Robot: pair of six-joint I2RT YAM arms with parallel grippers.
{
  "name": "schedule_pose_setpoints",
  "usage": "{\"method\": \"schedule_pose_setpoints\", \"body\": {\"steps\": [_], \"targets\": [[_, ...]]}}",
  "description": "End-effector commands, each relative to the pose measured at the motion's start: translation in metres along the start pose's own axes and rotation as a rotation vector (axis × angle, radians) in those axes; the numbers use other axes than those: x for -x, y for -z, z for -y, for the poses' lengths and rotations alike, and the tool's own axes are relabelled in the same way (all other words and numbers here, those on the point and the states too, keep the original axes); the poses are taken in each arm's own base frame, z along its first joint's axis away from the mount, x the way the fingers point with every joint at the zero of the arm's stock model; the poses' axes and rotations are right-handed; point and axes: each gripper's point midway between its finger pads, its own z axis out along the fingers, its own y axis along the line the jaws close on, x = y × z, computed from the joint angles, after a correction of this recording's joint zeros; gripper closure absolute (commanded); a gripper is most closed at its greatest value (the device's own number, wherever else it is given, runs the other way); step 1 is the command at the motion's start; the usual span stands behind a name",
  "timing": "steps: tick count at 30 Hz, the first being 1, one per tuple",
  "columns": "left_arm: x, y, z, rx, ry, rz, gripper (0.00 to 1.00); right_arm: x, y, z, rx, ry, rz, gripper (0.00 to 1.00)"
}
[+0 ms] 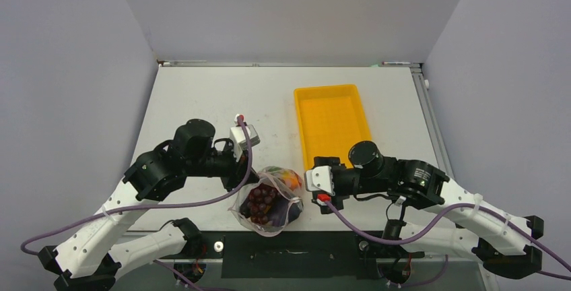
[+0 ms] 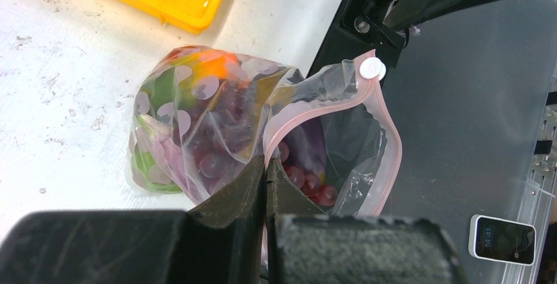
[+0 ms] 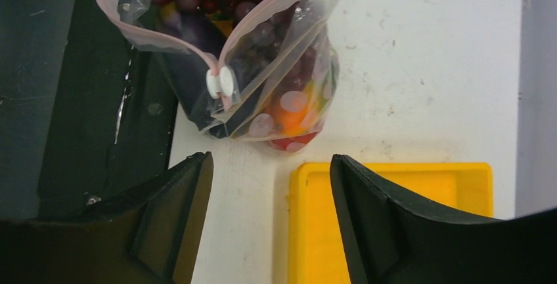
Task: Place the food in the zip-top bag and seal the zipper
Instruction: Zip the zipper food storage bag at the center of the board.
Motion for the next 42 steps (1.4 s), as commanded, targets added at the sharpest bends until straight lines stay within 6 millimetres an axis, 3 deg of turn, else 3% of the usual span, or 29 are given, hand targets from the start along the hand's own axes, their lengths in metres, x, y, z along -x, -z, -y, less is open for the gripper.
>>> {"method": "schedule_pose_setpoints", "body": {"steps": [1,20,42], "targets": [[0.014,0.003,0.002,0.004,-0.034,0.041,1.0,0.014,-0.011,-0.013,0.062,0.016,0.108,0.35],[0.014,0.0,0.001,0.005,-0.021,0.021,1.0,0.028,-0.04,-0.034,0.1,-0.011,0.277,0.55],[0.014,0.0,0.002,-0.002,-0.014,0.017,1.0,0.02,-0.067,-0.051,0.102,0.008,0.198,0.73]]}}
